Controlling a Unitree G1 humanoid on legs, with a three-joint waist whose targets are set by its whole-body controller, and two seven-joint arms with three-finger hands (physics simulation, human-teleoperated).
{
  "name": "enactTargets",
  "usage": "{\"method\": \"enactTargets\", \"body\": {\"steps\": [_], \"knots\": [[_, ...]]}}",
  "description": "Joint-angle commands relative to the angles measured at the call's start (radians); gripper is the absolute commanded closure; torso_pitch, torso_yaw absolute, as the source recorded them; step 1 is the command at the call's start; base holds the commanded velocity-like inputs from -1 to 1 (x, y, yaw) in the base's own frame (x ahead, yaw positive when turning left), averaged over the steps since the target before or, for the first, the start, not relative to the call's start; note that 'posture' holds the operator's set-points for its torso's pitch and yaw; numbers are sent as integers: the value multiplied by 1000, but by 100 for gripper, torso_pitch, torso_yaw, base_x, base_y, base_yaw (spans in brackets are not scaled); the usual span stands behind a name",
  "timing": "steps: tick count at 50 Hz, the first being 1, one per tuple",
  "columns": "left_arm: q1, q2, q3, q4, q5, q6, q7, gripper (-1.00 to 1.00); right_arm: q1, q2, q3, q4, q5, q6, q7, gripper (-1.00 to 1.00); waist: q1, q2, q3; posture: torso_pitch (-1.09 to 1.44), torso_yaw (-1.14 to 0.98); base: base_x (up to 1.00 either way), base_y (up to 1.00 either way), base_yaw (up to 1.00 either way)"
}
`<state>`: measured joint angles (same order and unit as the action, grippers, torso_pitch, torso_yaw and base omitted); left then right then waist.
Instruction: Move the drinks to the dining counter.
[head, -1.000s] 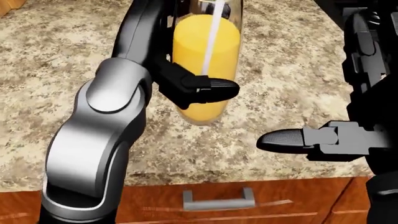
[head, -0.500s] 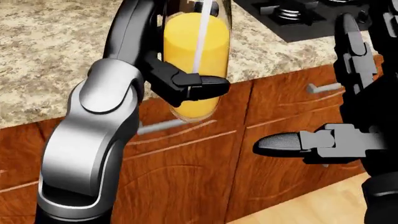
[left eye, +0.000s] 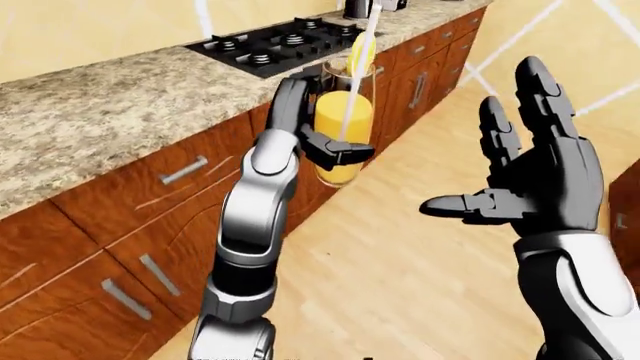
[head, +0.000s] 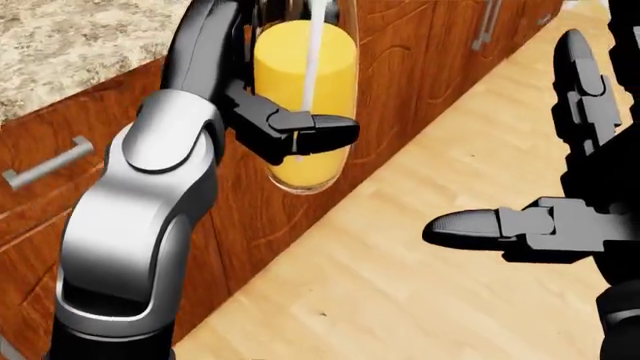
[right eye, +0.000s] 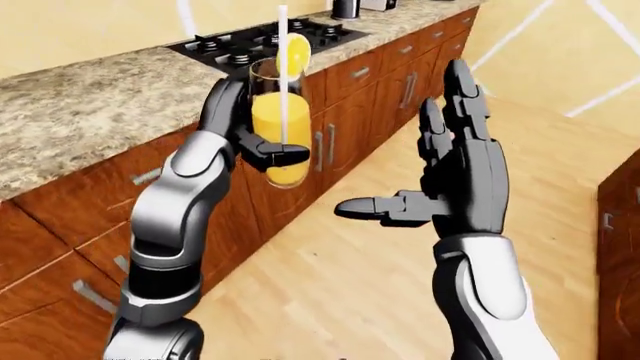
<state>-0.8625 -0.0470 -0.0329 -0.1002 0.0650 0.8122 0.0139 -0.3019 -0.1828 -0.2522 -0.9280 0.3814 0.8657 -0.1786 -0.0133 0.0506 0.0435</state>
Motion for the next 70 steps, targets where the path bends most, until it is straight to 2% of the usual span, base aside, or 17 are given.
{"method": "enactTargets", "body": {"steps": [1, 11, 23, 25, 26, 27, 32, 39, 41, 42, 45, 52, 55, 56, 65, 69, 70], "knots": [[-50, -1, 2, -38, -13, -58, 4, 100, -25, -13, -19, -27, 0, -39, -3, -100, -4, -13, -28, 0, 0, -18, 0, -100], [-58, 12, 10, -18, -34, -74, 13, 100, -26, -22, -19, -12, 1, -50, -6, -100, 0, -172, -48, 0, 0, -18, 0, -100], [-51, 13, 4, -26, -39, -74, 18, 100, -16, -21, -21, -18, 0, -55, -3, -100, 1, -55, -9, 0, 0, -18, 0, -100], [-49, 14, 5, -24, -39, -77, 17, 100, -16, -21, -20, -19, 0, -53, -4, -100, 1, -13, -12, 0, 0, -18, 0, -100], [-49, 14, 5, -25, -39, -77, 17, 100, -16, -21, -21, -20, 0, -52, -4, -100, 9, 43, -33, 0, 0, -17, 0, -100], [-49, 14, 5, -26, -40, -75, 17, 100, -16, -21, -21, -21, 0, -51, -4, -100, 20, -15, -4, 0, 0, -18, 0, -100], [-49, 15, 6, -25, -40, -78, 18, 100, -16, -20, -19, -21, -2, -52, -4, -100, 5, -28, -31, 0, 0, -18, 0, -100], [-48, 17, 7, -41, -41, -62, 17, 100, -25, -23, -25, -34, 7, -32, -9, -100, 12, -125, -27, 0, 0, -17, 0, -100], [-52, 19, 10, -50, -42, -52, 17, 100, -31, -25, -25, -38, 10, -25, -14, -100, 5, -182, -59, 0, 0, -17, 0, -100], [-52, 20, 9, -49, -43, -54, 17, 100, -34, -25, -24, -39, 10, -22, -15, -100, -1, -147, -31, 0, 0, -17, 0, -100], [-51, 21, 10, -49, -44, -56, 17, 100, -34, -27, -24, -38, 10, -23, -16, -100, -19, -127, -49, 0, 0, -18, 0, -100], [-59, 26, 12, -64, -48, -40, 20, 100, -41, -30, -29, -47, 23, -13, -21, -100, 2, -54, -2, 0, 0, -13, 0, -100], [-57, 26, 12, -67, -49, -39, 20, 100, -41, -32, -29, -51, 25, -10, -24, -100, 7, 20, -17, 0, 0, -12, 0, -100], [-57, 27, 12, -70, -49, -37, 20, 100, -43, -32, -29, -51, 25, -9, -25, -100, -3, 19, -32, 0, 0, -12, 0, -100], [-58, 31, 14, -70, -51, -37, 19, 100, -45, -34, -28, -55, 31, -4, -29, -100, 12, -68, -22, 0, 0, -12, 0, -100], [-57, 31, 14, -68, -51, -39, 20, 100, -43, -35, -27, -52, 28, -8, -28, -100, 11, -142, -30, 0, 0, -12, 0, -100], [-57, 31, 13, -71, -51, -36, 20, 100, -43, -35, -27, -53, 28, -6, -28, -100, 7, -175, -59, 0, 0, -11, 0, -100]]}}
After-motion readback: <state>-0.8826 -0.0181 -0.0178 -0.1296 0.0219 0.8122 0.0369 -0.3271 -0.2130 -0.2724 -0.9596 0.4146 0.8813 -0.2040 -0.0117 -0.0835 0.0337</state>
